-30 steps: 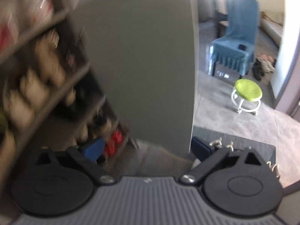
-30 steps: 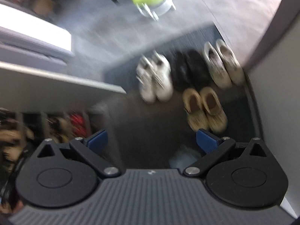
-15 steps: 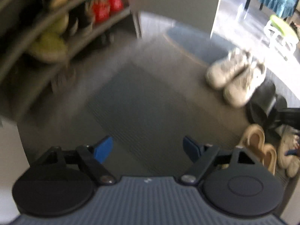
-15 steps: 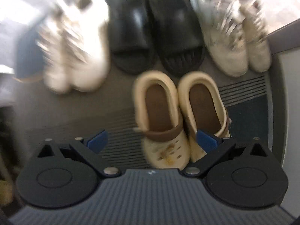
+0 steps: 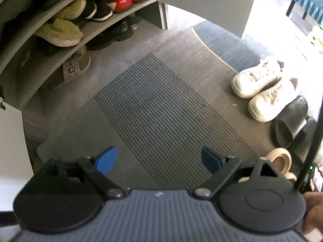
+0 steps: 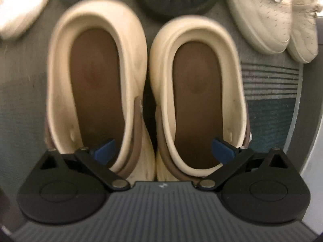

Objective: Organize scattered shoes
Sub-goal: 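Lower the right gripper into the beige clog pair and grasp both heels, then lift the beige clogs with the right gripper and carry them to the cabinet, then set the clogs on a cabinet shelf and open the right gripper, then move the open right gripper back down to the white sneakers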

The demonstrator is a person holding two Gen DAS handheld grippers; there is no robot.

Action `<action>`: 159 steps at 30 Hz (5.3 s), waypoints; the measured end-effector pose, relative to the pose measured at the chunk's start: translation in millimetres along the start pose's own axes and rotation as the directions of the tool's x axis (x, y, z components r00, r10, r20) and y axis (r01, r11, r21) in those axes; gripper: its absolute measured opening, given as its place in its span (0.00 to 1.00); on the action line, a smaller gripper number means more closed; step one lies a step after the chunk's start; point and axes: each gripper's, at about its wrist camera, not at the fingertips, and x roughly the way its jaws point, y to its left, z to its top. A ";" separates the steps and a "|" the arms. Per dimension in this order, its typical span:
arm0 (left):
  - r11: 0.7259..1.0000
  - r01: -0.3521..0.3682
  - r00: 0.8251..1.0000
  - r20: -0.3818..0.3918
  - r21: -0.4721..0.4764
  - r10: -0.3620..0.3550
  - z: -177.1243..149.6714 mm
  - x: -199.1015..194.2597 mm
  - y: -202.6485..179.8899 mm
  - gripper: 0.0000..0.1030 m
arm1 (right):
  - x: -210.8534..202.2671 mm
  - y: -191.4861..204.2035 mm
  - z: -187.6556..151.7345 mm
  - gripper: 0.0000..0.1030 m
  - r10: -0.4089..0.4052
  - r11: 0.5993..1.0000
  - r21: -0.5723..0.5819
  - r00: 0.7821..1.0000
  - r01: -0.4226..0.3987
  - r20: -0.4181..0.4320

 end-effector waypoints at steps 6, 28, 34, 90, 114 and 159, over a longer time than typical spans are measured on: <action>1.000 -0.004 1.000 -0.008 0.023 0.004 -3.8 1.3 -14.5 0.90 | -2.0 -2.9 9.5 0.87 0.020 0.993 0.113 1.000 -0.020 0.001; 0.983 -0.176 0.984 0.039 0.048 0.174 -24.9 -5.5 34.7 0.90 | -176.5 119.0 -107.0 0.26 0.130 0.878 -0.477 0.980 -0.044 0.148; 0.973 -0.231 0.972 0.060 0.029 0.229 -34.9 -26.8 73.7 0.90 | -265.0 198.3 -174.9 0.25 0.227 0.657 -0.753 0.944 0.033 0.240; 0.823 -0.212 0.838 0.335 -0.527 0.430 188.1 -64.3 383.5 0.86 | -523.7 591.6 -681.2 0.24 0.754 -0.325 -0.919 0.648 0.224 -0.108; 0.833 -0.231 0.881 0.256 -0.503 0.399 236.8 -41.1 409.2 0.80 | -476.7 547.8 -495.2 0.68 0.692 0.117 -0.849 0.655 -0.515 -0.303; 0.931 -0.113 0.976 0.135 -0.347 0.168 119.7 -22.7 282.5 0.89 | -463.2 369.0 -383.6 0.62 0.622 0.483 -0.836 0.774 -0.260 0.119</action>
